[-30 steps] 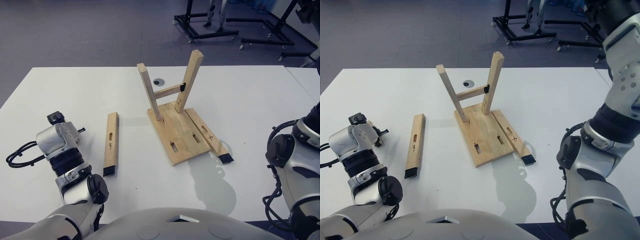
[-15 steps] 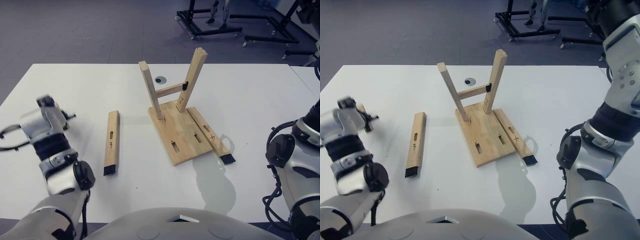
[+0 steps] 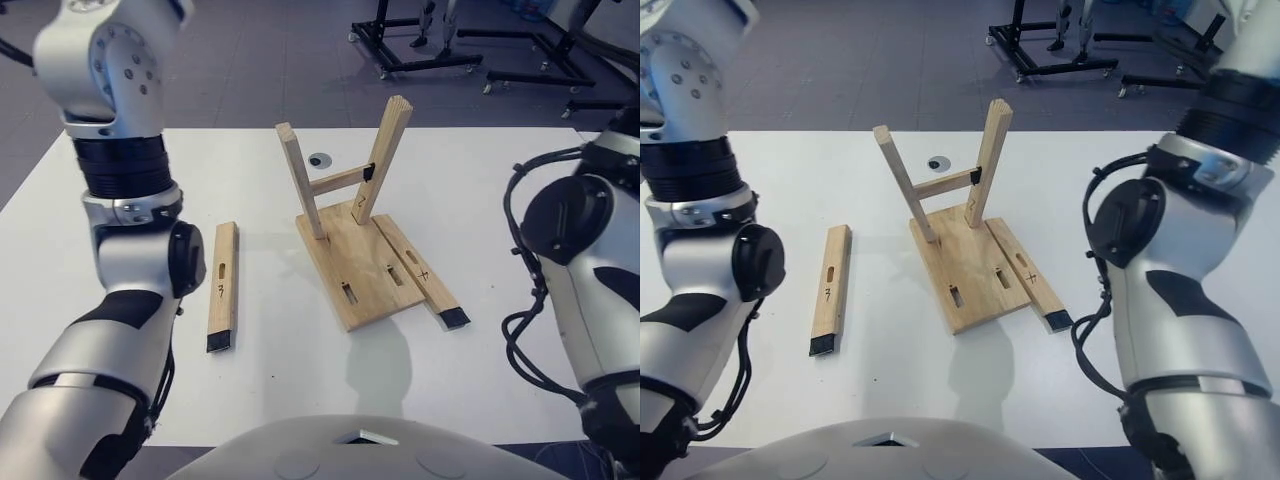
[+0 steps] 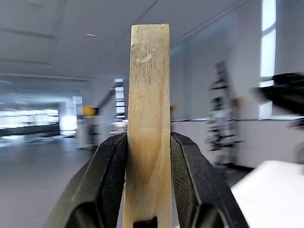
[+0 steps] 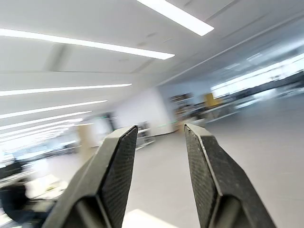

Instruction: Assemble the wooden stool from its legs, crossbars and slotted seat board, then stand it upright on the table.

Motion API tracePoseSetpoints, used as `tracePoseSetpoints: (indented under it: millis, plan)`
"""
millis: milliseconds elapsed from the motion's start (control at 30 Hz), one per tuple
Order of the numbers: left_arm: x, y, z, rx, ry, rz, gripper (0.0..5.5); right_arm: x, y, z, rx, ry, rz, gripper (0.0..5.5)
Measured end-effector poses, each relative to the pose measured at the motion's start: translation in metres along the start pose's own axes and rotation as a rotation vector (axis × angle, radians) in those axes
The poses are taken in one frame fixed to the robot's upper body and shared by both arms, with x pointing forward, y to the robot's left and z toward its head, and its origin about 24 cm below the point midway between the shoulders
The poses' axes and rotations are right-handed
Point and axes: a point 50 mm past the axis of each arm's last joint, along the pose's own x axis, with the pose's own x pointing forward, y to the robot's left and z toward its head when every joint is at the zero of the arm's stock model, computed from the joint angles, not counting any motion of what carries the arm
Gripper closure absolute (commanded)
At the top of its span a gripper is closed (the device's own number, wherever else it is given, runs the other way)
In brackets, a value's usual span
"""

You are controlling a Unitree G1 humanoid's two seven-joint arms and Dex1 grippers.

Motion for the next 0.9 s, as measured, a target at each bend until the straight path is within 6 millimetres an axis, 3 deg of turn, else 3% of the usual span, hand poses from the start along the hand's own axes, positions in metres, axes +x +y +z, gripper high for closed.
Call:
tracePoseSetpoints:
  millis: [100, 167, 300, 367, 433, 567, 733, 900]
  plan:
    - [-0.004, 0.004, -0.003, -0.217, -0.001, -0.15, 4.22, -0.004, 0.008, -0.012, 0.057, 0.083, 0.177, 3.06]
    - [-0.008, 0.009, 0.003, -0.344, -0.004, -0.237, 4.22, -0.017, -0.008, -0.027, 0.098, 0.14, 0.187, 2.63]
    - [-0.015, 0.011, 0.01, -0.391, 0.014, -0.336, 4.22, -0.032, -0.02, -0.032, 0.153, 0.151, 0.212, 1.96]
    - [-0.013, 0.009, 0.009, -0.331, 0.043, -0.332, 4.22, -0.032, -0.02, -0.031, 0.149, 0.146, 0.193, 1.59]
    - [-0.004, 0.006, -0.001, -0.121, 0.118, -0.249, 4.22, -0.028, -0.017, -0.032, 0.132, 0.124, 0.159, 1.13]
    - [-0.001, 0.008, -0.033, 0.208, 0.217, -0.088, 4.22, -0.022, 0.002, -0.023, 0.131, 0.033, 0.127, 1.09]
    - [-0.001, -0.006, -0.051, 0.233, 0.212, -0.105, 4.22, -0.006, 0.024, -0.044, 0.195, 0.03, 0.134, 1.09]
    - [0.002, -0.016, -0.046, 0.226, 0.182, -0.133, 4.22, -0.007, 0.011, -0.082, 0.239, 0.083, 0.014, 1.09]
